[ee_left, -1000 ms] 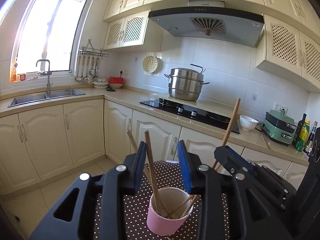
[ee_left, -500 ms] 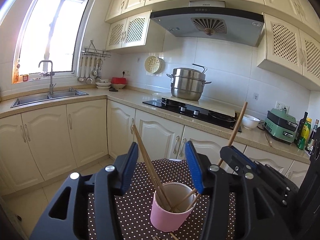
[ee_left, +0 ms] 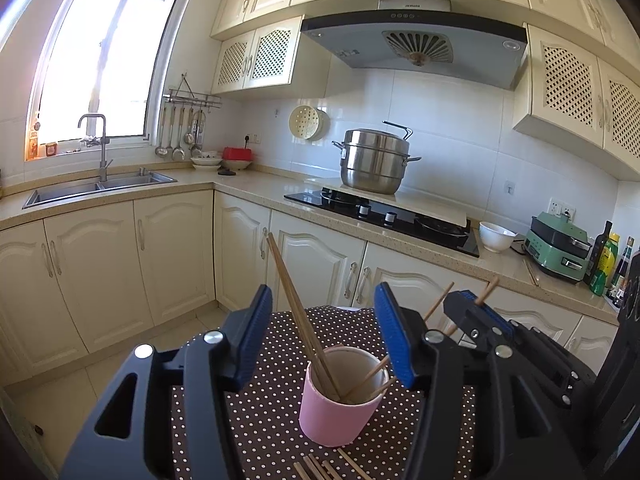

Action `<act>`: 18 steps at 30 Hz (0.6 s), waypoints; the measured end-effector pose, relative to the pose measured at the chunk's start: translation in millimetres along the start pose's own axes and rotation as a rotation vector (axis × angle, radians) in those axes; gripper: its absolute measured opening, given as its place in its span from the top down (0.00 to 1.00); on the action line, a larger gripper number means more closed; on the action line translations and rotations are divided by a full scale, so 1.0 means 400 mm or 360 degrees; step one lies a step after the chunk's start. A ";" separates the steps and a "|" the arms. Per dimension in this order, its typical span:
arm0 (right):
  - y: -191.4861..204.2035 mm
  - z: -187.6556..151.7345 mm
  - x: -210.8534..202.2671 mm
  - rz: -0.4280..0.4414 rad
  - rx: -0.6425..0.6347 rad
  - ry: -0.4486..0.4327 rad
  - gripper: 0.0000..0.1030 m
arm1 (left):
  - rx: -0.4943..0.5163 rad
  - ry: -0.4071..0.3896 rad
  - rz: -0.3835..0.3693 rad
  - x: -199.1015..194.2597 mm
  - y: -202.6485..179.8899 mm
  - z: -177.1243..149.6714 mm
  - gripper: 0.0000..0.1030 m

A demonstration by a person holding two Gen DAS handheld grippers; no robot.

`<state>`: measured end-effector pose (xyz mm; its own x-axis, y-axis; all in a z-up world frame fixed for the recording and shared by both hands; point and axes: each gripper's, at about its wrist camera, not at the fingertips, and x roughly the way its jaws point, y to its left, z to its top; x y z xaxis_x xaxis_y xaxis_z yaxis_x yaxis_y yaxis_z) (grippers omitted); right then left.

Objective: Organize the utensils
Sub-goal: 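Move both open tools back down toward the remaining utensils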

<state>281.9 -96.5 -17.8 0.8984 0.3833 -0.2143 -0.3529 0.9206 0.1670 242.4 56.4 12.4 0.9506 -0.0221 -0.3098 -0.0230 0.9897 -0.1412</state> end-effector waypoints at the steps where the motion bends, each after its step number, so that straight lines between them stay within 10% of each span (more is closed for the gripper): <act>1: -0.001 0.000 -0.002 -0.0003 0.0004 0.0006 0.92 | -0.0003 0.0003 -0.0002 -0.005 0.000 -0.001 0.49; 18: -0.048 -0.063 -0.104 -0.0051 0.0036 0.0119 0.92 | -0.0112 0.0327 -0.0084 -0.051 0.018 -0.150 0.47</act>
<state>244.6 -128.2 -36.3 0.8868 0.3591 -0.2908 -0.3178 0.9308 0.1803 204.4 55.4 -38.8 0.8682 -0.1088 -0.4842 -0.0035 0.9743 -0.2251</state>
